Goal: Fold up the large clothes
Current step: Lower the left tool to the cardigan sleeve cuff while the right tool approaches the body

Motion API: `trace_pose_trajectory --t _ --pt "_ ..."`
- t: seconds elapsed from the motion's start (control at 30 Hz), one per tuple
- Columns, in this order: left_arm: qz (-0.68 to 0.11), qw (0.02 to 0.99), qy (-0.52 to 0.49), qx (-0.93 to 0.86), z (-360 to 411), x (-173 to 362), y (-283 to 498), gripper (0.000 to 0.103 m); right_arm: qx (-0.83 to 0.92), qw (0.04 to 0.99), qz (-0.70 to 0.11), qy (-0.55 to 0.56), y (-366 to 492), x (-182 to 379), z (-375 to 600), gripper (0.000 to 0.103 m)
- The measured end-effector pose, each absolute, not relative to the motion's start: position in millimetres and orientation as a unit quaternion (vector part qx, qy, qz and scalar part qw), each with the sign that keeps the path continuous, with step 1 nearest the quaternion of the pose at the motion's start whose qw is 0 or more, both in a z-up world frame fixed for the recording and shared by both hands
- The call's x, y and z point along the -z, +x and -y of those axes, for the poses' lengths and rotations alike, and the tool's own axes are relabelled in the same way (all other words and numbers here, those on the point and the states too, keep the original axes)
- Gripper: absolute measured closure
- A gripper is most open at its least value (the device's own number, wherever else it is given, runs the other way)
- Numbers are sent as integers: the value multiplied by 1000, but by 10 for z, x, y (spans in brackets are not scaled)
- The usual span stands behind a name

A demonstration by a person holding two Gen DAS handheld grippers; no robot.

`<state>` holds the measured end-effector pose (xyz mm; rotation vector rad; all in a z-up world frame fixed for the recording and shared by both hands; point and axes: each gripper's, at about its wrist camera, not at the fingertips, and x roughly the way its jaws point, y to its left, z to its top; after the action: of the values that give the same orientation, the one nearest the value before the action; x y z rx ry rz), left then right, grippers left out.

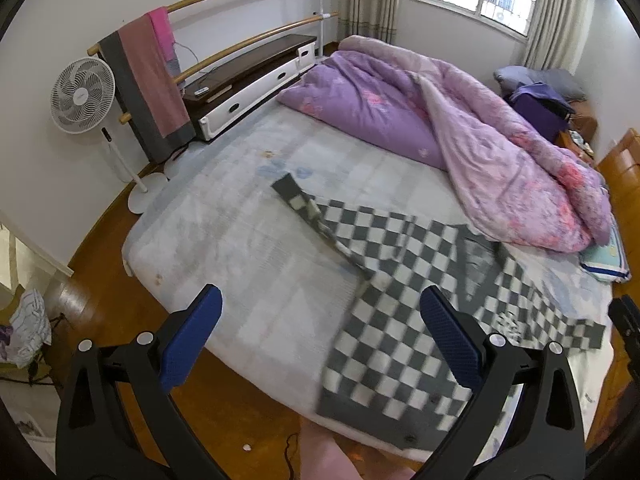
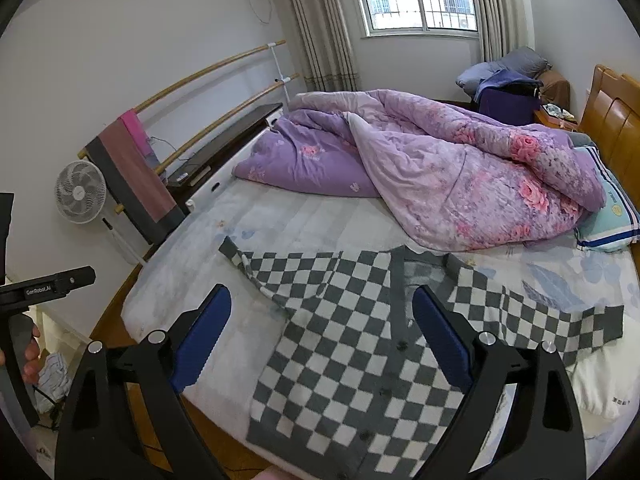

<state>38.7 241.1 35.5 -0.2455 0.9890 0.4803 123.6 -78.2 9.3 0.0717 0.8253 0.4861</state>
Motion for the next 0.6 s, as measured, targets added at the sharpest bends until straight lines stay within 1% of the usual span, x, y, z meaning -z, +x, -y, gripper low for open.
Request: trace_pose_trajectory --t 0.17,0.27,0.47,0.53,0.6 --pt "-481 842 -142 -199 -3247 -32 994 4 -191 878 -436 48 1676 175 311 14" --pt "-491 836 -161 -183 -3763 307 1466 4 -154 874 -460 42 1953 407 10 14" --pt "-530 809 -168 -189 -4648 1244 2520 4 -105 859 -500 39 2430 1007 -424 14" --pt "-545 801 -189 -161 -4874 1619 2839 4 -95 850 -517 39 2571 1227 -556 14" --pt "-564 778 -232 -153 -5097 2068 3165 4 -89 844 -528 35 2654 1405 -663 14"
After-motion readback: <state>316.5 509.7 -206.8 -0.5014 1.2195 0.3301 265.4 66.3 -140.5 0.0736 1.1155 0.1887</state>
